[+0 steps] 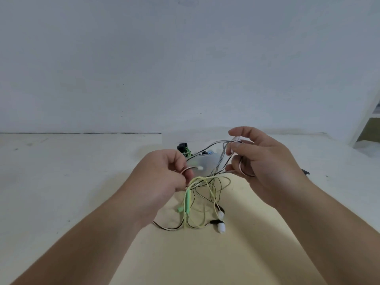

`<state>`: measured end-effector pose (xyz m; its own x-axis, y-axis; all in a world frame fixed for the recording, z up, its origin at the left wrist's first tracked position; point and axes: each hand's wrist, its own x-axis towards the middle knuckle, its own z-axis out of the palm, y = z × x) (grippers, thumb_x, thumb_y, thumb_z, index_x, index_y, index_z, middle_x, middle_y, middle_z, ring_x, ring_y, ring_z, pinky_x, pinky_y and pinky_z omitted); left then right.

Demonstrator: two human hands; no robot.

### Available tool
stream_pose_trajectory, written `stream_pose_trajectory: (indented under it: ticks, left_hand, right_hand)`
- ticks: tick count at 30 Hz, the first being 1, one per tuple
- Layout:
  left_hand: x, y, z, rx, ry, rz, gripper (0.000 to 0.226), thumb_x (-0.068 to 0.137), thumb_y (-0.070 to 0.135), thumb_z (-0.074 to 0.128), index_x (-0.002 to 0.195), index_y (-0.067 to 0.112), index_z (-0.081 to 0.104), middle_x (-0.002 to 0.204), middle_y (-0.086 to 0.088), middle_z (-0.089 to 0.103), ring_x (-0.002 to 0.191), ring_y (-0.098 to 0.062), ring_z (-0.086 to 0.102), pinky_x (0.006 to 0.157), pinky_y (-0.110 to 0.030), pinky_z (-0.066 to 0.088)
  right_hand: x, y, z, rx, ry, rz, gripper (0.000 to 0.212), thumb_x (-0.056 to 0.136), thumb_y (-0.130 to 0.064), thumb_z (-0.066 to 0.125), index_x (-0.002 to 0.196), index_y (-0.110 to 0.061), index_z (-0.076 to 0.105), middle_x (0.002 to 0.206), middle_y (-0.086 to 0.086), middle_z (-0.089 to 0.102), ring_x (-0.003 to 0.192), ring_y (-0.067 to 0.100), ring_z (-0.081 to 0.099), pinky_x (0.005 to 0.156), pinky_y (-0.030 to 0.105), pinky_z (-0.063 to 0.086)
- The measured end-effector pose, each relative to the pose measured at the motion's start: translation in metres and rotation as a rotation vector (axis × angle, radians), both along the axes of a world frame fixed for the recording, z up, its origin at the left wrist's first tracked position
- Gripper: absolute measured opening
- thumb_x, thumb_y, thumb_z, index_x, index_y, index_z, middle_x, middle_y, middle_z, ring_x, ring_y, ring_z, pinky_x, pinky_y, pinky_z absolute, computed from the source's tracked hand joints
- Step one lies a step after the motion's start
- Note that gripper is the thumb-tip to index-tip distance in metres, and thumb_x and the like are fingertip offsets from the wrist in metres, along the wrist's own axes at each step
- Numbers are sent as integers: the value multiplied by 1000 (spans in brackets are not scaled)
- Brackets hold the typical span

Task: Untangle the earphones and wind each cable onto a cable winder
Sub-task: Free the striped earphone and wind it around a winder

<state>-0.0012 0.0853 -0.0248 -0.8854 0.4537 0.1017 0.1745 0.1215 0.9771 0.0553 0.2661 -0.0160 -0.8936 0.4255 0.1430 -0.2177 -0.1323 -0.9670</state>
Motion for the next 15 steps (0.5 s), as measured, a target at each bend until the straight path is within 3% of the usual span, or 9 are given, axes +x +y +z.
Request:
stream_pose_trajectory:
  ticks: [4, 6, 7, 9, 12, 15]
  left_hand:
    - [0, -4, 1, 44, 28, -97, 48, 64, -22, 66, 94, 13, 52, 59, -1, 41, 70, -20, 66, 72, -30, 45]
    - [2, -4, 3, 52, 11, -133, 62, 53, -5, 84, 105, 17, 58, 62, -15, 43, 72, -24, 67, 82, -35, 48]
    - [4, -4, 5, 72, -17, -108, 57, 56, 7, 89, 104, 18, 62, 64, -20, 44, 70, -27, 69, 83, -37, 51]
    - [4, -1, 8, 76, -31, 34, 20, 79, 30, 77, 88, 15, 67, 58, -14, 46, 65, -31, 73, 73, -35, 54]
    - [0, 0, 4, -104, 103, 228, 53, 94, 49, 57, 62, 8, 68, 49, 0, 62, 57, -22, 70, 68, -35, 57]
    - [1, 0, 1, -240, 358, 308, 41, 90, 48, 62, 70, 13, 71, 45, 12, 52, 43, -5, 48, 54, -25, 42]
  right_hand:
    - [-4, 11, -1, -37, -24, -151, 27, 92, 6, 54, 107, -14, 65, 80, 11, 60, 46, 16, 38, 56, 28, 51]
    - [-4, 15, 0, -64, -27, -205, 30, 92, 7, 53, 109, -14, 64, 79, 10, 60, 47, 16, 38, 56, 27, 51]
    - [-4, 17, 1, -78, -19, -215, 30, 92, 8, 52, 111, -13, 64, 78, 10, 59, 47, 15, 38, 56, 27, 51]
    - [-2, 16, 4, -114, 19, -206, 31, 92, 8, 51, 113, -12, 63, 76, 8, 58, 45, 13, 37, 56, 26, 51]
    - [3, 13, 9, -152, 79, -111, 29, 94, 6, 51, 115, -10, 62, 75, 6, 58, 42, 12, 36, 58, 27, 49]
    - [6, 6, 10, -110, 92, 68, 28, 97, 4, 48, 118, -7, 61, 78, 8, 59, 43, 13, 35, 60, 28, 46]
